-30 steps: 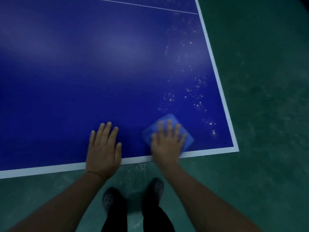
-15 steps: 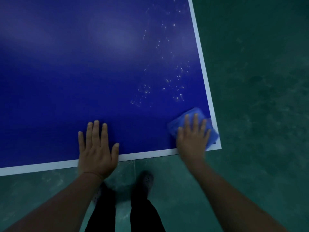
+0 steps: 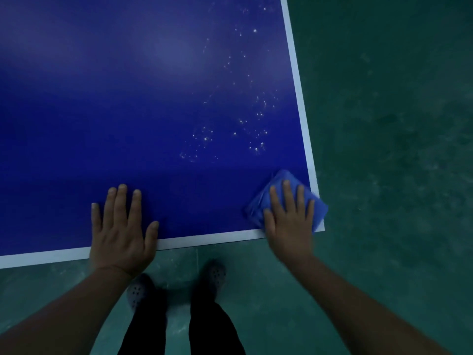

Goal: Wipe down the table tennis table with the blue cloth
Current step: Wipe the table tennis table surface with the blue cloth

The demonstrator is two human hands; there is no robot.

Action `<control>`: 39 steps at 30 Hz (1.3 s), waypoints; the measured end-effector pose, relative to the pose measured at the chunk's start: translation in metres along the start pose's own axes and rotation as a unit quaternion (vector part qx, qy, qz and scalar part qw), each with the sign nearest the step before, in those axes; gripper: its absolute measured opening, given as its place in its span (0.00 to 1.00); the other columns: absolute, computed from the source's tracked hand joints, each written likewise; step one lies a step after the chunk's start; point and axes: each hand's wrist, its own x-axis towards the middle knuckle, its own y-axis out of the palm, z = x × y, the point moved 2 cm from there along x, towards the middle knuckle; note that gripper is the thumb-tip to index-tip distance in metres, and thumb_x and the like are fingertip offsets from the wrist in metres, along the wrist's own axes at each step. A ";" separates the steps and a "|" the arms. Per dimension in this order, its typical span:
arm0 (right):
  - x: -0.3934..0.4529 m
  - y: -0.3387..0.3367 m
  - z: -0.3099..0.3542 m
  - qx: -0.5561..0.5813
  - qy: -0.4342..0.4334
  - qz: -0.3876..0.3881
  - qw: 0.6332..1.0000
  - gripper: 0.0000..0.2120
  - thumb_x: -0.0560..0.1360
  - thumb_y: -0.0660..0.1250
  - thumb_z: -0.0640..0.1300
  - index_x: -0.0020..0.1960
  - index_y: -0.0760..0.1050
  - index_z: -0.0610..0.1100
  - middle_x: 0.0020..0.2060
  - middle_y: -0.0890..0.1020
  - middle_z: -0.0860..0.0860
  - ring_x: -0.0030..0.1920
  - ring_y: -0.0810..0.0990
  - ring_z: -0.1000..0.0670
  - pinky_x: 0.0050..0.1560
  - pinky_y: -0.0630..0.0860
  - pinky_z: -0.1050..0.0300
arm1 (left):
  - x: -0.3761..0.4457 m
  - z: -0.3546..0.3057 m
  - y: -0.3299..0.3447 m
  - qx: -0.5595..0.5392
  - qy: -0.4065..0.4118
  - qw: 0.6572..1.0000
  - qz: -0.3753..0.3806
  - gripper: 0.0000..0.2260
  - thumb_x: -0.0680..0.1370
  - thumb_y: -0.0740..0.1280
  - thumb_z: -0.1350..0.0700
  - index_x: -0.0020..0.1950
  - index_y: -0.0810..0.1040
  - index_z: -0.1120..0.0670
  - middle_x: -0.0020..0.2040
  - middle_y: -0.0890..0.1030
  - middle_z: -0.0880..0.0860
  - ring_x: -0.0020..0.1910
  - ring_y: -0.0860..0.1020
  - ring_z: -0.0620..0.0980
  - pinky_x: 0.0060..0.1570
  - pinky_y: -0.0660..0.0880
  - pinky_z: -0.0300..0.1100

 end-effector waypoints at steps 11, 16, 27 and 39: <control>0.098 -0.031 -0.077 0.047 0.052 -0.081 0.994 0.19 0.82 0.57 0.52 0.69 0.76 0.48 0.65 0.75 0.36 0.57 0.74 0.33 0.55 0.73 0.44 | 0.001 -0.001 -0.002 -0.001 0.002 1.000 0.010 0.35 0.80 0.48 0.39 0.80 0.58 0.61 0.81 0.55 0.63 0.81 0.51 0.61 0.77 0.47 0.64; 0.131 -0.067 -0.118 0.123 0.233 -0.144 0.954 0.19 0.83 0.58 0.50 0.69 0.75 0.43 0.64 0.72 0.35 0.61 0.72 0.35 0.61 0.68 0.48 | 0.001 -0.002 -0.003 -0.001 -0.001 1.000 0.011 0.35 0.80 0.48 0.39 0.80 0.58 0.60 0.81 0.55 0.63 0.81 0.51 0.60 0.77 0.47 0.63; 0.094 -0.047 -0.109 0.035 0.166 -0.110 0.979 0.19 0.83 0.57 0.55 0.61 0.79 0.43 0.54 0.78 0.37 0.53 0.78 0.38 0.55 0.74 0.47 | 0.001 -0.001 -0.004 0.002 0.006 1.000 0.010 0.35 0.80 0.48 0.39 0.80 0.58 0.60 0.81 0.56 0.63 0.81 0.51 0.61 0.77 0.47 0.63; -0.024 -0.001 0.074 0.089 -0.081 -0.147 0.982 0.18 0.75 0.70 0.44 0.64 0.78 0.47 0.64 0.79 0.42 0.54 0.73 0.41 0.51 0.70 0.48 | -0.001 -0.001 -0.002 -0.011 0.006 1.000 -0.005 0.34 0.80 0.49 0.40 0.80 0.60 0.61 0.80 0.57 0.63 0.80 0.53 0.61 0.77 0.47 0.64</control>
